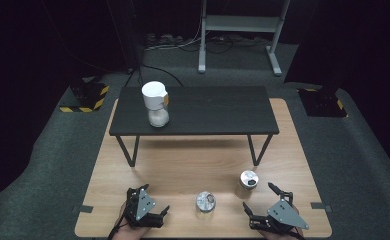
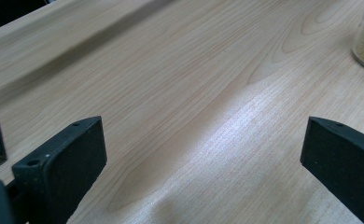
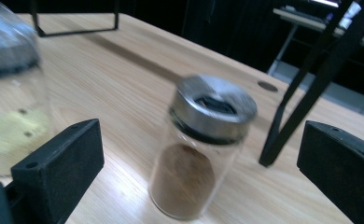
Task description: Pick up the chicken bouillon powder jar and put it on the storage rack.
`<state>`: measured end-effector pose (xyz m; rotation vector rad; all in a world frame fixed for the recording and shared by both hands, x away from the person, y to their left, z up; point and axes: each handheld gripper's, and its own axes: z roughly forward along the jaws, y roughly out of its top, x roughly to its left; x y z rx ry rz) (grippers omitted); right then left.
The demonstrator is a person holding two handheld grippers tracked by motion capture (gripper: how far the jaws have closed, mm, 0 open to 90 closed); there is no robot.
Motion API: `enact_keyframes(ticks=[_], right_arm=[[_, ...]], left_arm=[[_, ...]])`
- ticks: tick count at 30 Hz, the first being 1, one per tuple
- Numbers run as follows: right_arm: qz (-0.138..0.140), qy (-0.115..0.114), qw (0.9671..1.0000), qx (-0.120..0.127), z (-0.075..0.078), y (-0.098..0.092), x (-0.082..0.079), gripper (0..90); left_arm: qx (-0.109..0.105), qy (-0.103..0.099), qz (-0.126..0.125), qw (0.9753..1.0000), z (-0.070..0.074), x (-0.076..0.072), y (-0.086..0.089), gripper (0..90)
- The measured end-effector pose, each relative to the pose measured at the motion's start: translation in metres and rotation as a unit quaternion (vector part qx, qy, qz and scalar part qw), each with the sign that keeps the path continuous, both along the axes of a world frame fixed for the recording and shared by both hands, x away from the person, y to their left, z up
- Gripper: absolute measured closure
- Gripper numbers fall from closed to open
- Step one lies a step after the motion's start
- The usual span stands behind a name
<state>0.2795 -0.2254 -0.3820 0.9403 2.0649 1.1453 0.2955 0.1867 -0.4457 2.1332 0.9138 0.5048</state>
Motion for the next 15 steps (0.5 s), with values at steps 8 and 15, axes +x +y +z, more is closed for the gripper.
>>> enact_keyframes(ticks=[8,15], right_arm=[[0.022,-0.008,0.9997,0.011,0.011,0.014,-0.008,0.0],[0.034,-0.003,0.9991,0.024,0.015,0.025,-0.011,0.0]], left_arm=[[0.009,-0.003,-0.005,0.9999,0.000,-0.001,-0.002,0.5],[0.010,-0.003,-0.006,0.9999,0.000,-0.001,-0.002,0.6]])
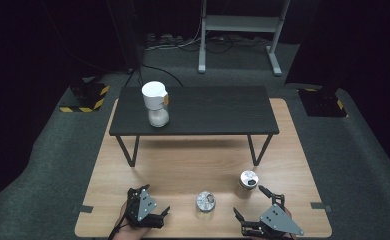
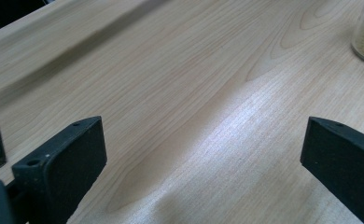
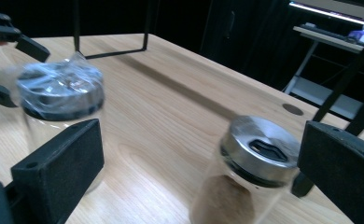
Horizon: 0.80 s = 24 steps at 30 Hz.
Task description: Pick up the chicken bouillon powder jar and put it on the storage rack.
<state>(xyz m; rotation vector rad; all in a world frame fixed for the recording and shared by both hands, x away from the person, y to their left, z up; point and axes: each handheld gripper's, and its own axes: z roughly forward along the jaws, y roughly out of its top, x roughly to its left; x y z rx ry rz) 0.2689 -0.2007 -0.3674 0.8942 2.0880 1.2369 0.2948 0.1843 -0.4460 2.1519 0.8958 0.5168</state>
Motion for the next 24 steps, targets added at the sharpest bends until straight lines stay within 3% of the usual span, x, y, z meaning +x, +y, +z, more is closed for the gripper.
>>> enact_keyframes(ticks=[24], right_arm=[[0.045,0.025,0.9972,0.054,0.003,0.047,-0.003,0.0]], left_arm=[[0.000,-0.007,-0.004,1.0000,0.000,-0.001,0.001,0.5]])
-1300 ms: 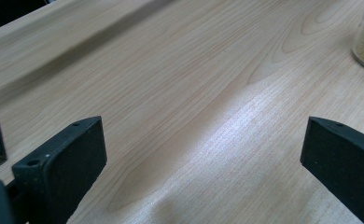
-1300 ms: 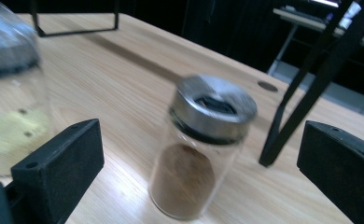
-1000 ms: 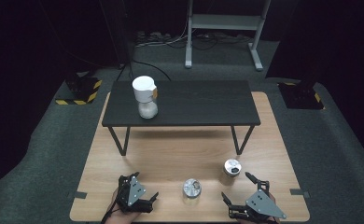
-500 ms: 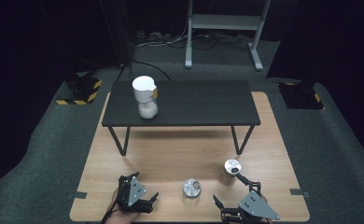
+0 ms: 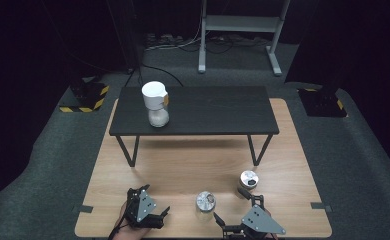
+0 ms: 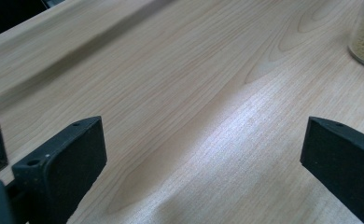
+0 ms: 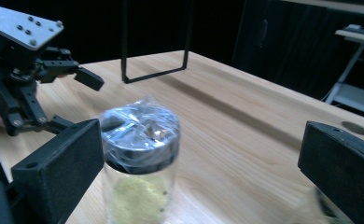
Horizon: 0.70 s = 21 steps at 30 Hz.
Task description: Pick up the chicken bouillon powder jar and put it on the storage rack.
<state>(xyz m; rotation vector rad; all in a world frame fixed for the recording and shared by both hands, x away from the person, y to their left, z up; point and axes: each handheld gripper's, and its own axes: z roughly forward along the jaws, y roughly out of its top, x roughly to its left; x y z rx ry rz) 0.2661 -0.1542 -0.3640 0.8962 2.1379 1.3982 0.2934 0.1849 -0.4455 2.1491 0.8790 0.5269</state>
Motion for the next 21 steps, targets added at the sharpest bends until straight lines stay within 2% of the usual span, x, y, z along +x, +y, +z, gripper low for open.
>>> enact_keyframes(ticks=[9,21], right_arm=[[0.005,0.010,0.9999,0.011,-0.001,0.011,0.002,0.0],[0.020,0.015,0.9994,0.022,-0.006,0.038,0.005,0.0]], left_arm=[[0.005,-0.002,-0.004,1.0000,0.000,-0.001,-0.001,0.5],[-0.001,-0.002,-0.006,1.0000,0.000,-0.001,0.000,0.5]])
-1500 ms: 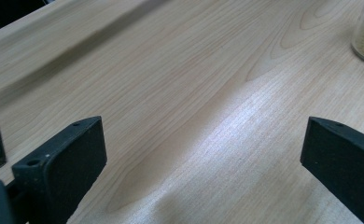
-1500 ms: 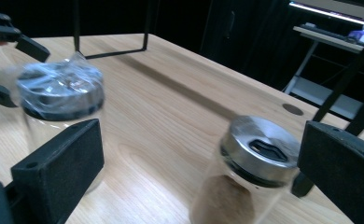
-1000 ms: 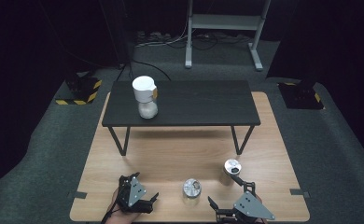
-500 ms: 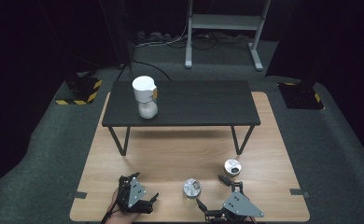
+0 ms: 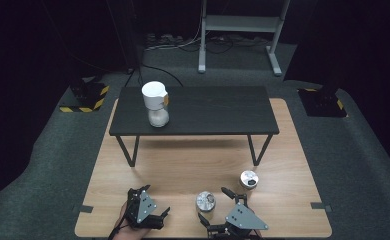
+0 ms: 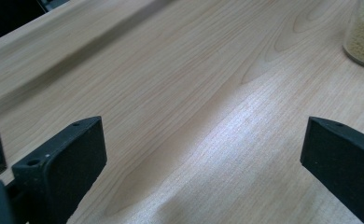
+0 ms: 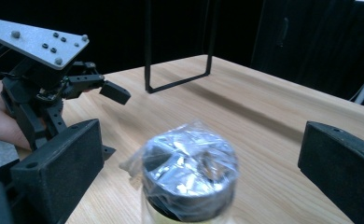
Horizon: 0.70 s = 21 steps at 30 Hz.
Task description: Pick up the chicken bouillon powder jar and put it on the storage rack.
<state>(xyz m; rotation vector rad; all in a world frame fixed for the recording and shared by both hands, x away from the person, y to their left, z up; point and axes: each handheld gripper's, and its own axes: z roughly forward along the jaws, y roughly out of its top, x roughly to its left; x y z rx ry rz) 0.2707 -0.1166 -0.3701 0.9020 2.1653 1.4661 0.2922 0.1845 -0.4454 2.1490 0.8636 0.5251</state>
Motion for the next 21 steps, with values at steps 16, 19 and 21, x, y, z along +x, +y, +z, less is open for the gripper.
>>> enact_keyframes(ticks=[16,19,21], right_arm=[[0.001,0.024,0.9997,-0.009,-0.024,0.011,0.011,3.8],[0.003,0.031,0.9995,-0.002,-0.027,0.009,0.012,8.2],[0.003,0.032,0.9995,0.000,-0.029,0.008,0.012,9.9]], left_arm=[[-0.003,0.000,-0.004,1.0000,0.000,0.000,0.000,0.5],[-0.002,0.000,-0.005,1.0000,0.000,0.000,0.000,0.5],[-0.001,0.000,-0.006,1.0000,0.000,0.000,0.000,0.6]])
